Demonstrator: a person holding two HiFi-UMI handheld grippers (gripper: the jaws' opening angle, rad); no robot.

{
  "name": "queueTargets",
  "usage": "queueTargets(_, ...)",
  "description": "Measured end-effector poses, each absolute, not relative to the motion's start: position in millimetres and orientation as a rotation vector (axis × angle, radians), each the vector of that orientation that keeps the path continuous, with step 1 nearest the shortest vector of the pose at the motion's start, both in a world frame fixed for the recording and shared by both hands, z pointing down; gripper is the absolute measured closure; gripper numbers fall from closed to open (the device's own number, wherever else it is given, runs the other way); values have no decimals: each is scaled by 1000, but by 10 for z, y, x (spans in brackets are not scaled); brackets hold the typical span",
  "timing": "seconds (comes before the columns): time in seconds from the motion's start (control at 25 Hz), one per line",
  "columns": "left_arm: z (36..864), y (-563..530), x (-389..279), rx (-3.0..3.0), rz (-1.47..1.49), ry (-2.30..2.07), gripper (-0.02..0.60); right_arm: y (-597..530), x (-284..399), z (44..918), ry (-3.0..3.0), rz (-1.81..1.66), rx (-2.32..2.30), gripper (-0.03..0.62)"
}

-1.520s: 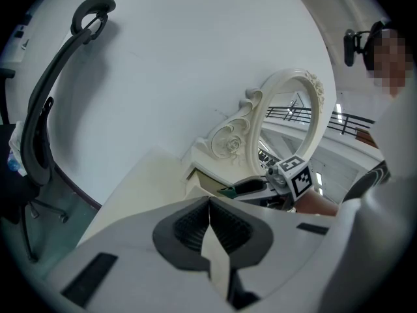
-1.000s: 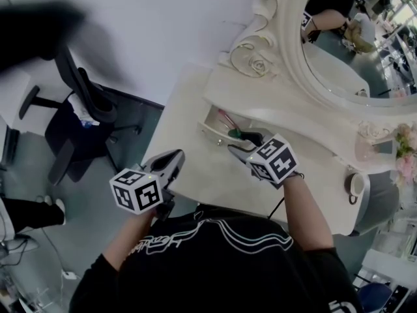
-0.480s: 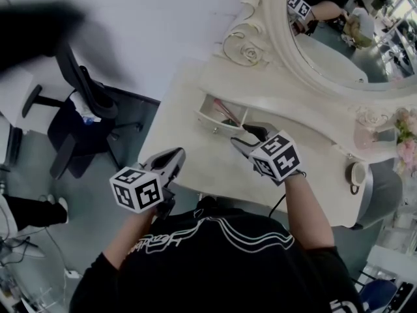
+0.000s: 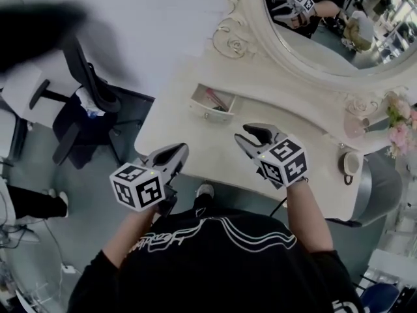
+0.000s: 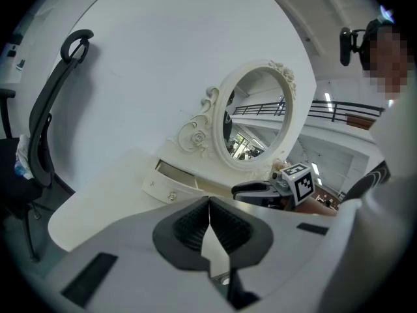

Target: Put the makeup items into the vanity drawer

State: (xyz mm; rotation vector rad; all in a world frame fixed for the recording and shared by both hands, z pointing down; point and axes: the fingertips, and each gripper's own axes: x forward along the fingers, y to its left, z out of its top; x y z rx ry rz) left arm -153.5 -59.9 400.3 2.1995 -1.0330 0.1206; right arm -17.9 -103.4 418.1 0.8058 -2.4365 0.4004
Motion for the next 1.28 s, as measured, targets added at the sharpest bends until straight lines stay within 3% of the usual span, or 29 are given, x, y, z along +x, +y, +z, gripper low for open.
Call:
queueTargets(0.12, 3834, -426, -1374, 2232, 111, -1036, 560, -760, -30, 3960, -2530, 440, 835, 512)
queueTargets(0.36, 3433, -79, -972, 2306, 68, -1000, 560, -187, 276, 3555, -2697, 520, 826, 561)
queueTargets(0.88, 2925, 457, -369, 2517, -23, -921, 559, 528, 688, 3017, -2965, 562, 847, 569)
queueTargets(1.28, 3085, 550, -211, 2545, -9, -856, 560, 645, 819, 3211, -2951, 621, 899, 569)
